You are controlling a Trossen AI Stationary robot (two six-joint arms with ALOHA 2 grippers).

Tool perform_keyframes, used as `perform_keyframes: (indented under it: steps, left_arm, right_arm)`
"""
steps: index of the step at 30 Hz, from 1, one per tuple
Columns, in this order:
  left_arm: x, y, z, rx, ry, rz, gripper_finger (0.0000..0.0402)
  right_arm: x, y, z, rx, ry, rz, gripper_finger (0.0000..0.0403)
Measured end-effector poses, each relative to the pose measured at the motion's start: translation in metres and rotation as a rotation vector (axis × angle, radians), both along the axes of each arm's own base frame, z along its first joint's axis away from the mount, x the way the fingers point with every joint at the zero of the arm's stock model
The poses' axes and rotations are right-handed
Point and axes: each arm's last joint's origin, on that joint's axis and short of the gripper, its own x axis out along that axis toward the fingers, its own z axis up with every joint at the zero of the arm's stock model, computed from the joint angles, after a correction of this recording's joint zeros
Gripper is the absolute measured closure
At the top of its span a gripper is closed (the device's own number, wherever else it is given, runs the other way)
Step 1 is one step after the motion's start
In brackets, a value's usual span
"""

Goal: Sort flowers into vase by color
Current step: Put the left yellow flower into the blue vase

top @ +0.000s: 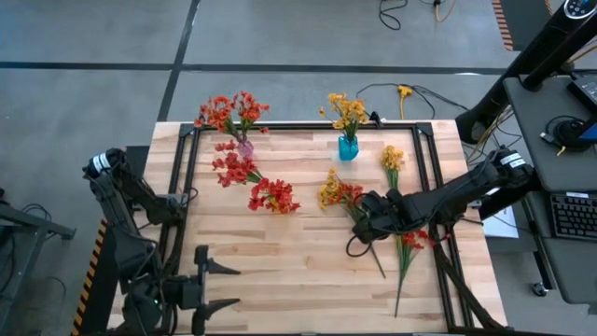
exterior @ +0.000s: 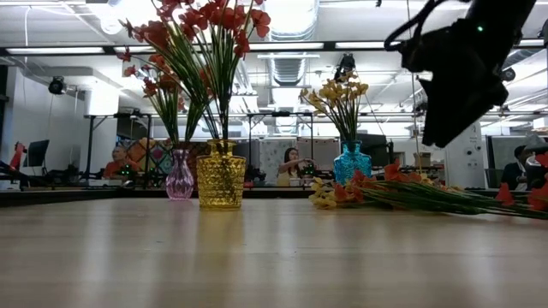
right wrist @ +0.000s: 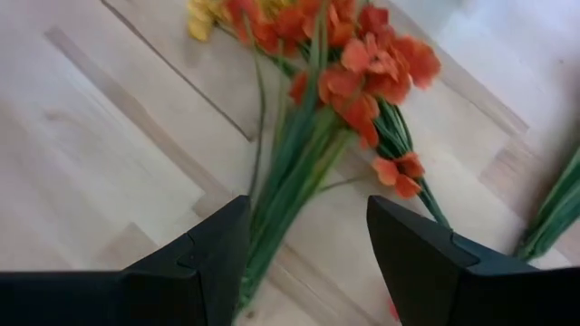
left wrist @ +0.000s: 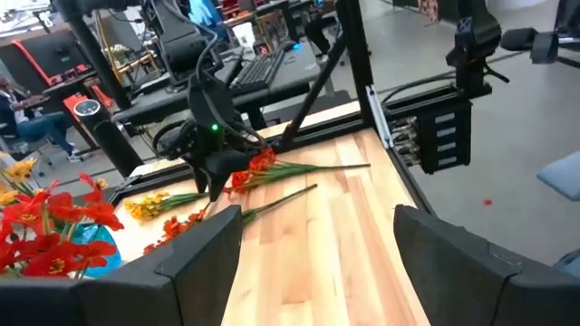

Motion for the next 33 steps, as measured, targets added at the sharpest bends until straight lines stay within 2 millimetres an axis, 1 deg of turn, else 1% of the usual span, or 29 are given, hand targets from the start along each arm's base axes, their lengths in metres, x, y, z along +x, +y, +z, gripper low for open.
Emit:
perform_keyframes:
  steps: [2,4,7,11,13,16,17,19,21,24,29,31,33]
  left_arm:
    - [0.000,0.000,0.000,0.001,0.000,-0.001,0.0132]
    - [0.002,0.000,0.000,-0.011,0.018,-0.039,0.0132]
    - [0.010,-0.006,-0.005,-0.052,0.047,-0.190,0.0132]
    - [0.025,-0.024,-0.022,-0.042,-0.029,-0.443,0.0141]
    - [0.028,-0.032,-0.027,-0.014,-0.057,-0.496,0.0149]
    - [0.033,-0.039,-0.034,0.012,-0.089,-0.485,0.0162]
    - [0.037,-0.039,-0.036,0.010,-0.105,-0.474,0.0166]
    - [0.050,-0.038,-0.040,0.002,-0.136,-0.445,0.0173]
    - [0.064,-0.035,-0.048,0.008,-0.134,-0.441,0.0180]
    - [0.081,-0.030,-0.058,0.060,-0.117,-0.433,0.0191]
    - [0.102,-0.016,-0.054,0.121,-0.196,-0.375,0.0215]
    - [0.108,-0.010,-0.054,0.132,-0.191,-0.359,0.0228]
    - [0.111,-0.005,-0.054,0.141,-0.176,-0.380,0.0241]
  right_arm:
    - [-0.002,0.000,-0.004,0.010,0.017,0.003,0.0188]
    - [-0.003,0.000,-0.005,0.018,0.027,0.005,0.0188]
    - [-0.003,0.000,-0.006,0.019,0.020,0.008,0.0188]
    - [0.000,0.001,-0.004,0.003,0.002,0.047,0.0188]
    - [0.002,0.001,-0.004,0.011,-0.013,0.050,0.0188]
    - [0.004,0.002,-0.004,0.039,-0.032,0.046,0.0188]
    - [0.004,0.003,-0.004,0.051,-0.030,0.050,0.0188]
    - [0.004,0.003,-0.004,0.054,-0.031,0.050,0.0188]
    - [0.004,0.003,-0.004,0.054,-0.031,0.050,0.0188]
    - [0.004,0.003,-0.004,0.053,-0.032,0.049,0.0188]
    - [0.004,0.003,-0.004,0.051,-0.033,0.048,0.0188]
    - [0.004,0.003,-0.003,0.048,-0.034,0.048,0.0188]
    - [0.004,0.003,-0.003,0.046,-0.034,0.050,0.0188]
